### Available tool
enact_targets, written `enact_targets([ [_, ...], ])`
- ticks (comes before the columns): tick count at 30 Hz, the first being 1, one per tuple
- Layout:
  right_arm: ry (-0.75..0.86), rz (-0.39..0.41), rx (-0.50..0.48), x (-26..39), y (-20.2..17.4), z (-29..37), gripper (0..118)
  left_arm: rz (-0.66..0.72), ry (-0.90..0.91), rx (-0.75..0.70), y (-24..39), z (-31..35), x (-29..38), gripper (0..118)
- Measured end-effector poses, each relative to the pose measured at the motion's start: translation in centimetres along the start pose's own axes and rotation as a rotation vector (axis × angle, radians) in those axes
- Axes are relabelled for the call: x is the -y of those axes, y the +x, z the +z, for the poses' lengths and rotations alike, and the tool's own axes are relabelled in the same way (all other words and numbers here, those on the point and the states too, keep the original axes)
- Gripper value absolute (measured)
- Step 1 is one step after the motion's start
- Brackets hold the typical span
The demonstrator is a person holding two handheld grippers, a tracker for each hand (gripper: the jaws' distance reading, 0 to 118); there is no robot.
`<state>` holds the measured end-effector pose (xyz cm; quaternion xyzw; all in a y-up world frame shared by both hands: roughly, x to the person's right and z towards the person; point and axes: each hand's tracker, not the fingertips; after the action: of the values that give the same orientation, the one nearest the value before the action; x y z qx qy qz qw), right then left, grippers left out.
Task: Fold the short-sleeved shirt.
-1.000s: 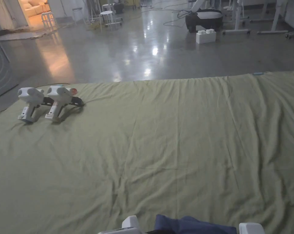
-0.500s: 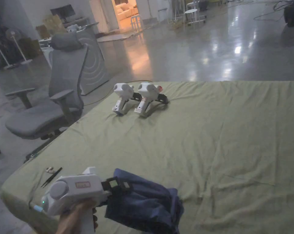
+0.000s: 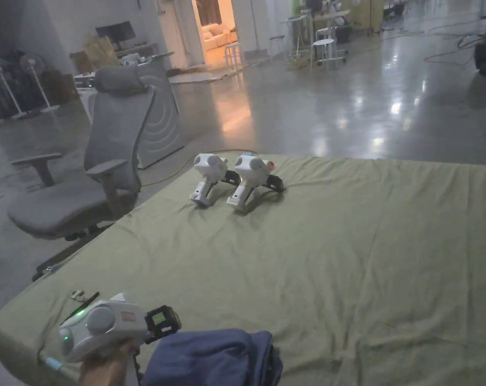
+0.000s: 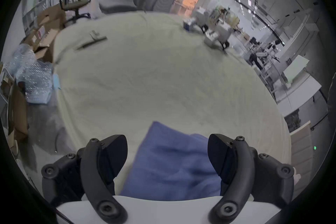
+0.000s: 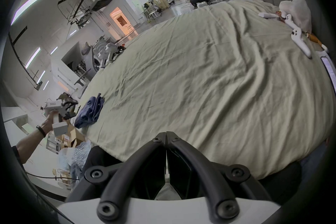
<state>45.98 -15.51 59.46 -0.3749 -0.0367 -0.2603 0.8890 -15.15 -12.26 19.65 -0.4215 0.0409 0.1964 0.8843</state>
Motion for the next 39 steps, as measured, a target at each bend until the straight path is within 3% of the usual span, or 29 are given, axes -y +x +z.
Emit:
enact_targets([
  [2, 0.037, 0.016, 0.02, -0.4, 0.5, 1.1, 0, -0.073, 0.071, -0.004, 0.6, 3.6, -0.1, 90],
  [4, 0.102, 0.054, 0.04, -1.0, 0.6, 2.5, 0, -0.155, 0.152, 0.084, 1.8, 7.3, 0.4, 81],
  [7, 0.224, 0.114, 0.082, -2.2, 0.2, 5.3, 0, -0.262, 0.29, 0.243, 4.3, 14.1, 2.5, 81],
  [12, 0.461, 0.194, 0.109, -4.0, -1.3, 10.3, 0, -0.531, 0.622, 0.209, 9.7, 22.4, 8.3, 80],
  [16, 0.592, 0.26, 0.144, -5.0, -2.0, 13.4, 0, -0.7, 0.745, 0.333, 15.3, 27.6, 14.6, 72],
  [21, 0.672, 0.27, 0.165, -4.8, -2.5, 16.0, 0, -0.764, 0.814, 0.369, 19.8, 31.0, 20.3, 64],
  [27, 0.739, 0.342, 0.241, -3.9, -3.3, 17.5, 0, -0.798, 0.816, 0.475, 21.6, 33.0, 24.6, 16],
  [28, 0.743, 0.345, 0.249, -3.8, -3.5, 17.6, 0, -0.752, 0.774, 0.551, 21.6, 33.0, 24.9, 0],
  [30, 0.742, 0.339, 0.262, -3.6, -3.8, 17.6, 0, -0.712, 0.701, 0.672, 21.4, 32.8, 25.1, 0],
  [34, 0.73, 0.345, 0.261, -3.2, -3.9, 17.6, 0, -0.768, 0.731, 0.576, 21.7, 32.7, 26.1, 0],
  [39, 0.741, 0.347, 0.279, -3.0, -3.9, 17.7, 0, -0.727, 0.746, 0.548, 21.1, 33.6, 25.8, 0],
])
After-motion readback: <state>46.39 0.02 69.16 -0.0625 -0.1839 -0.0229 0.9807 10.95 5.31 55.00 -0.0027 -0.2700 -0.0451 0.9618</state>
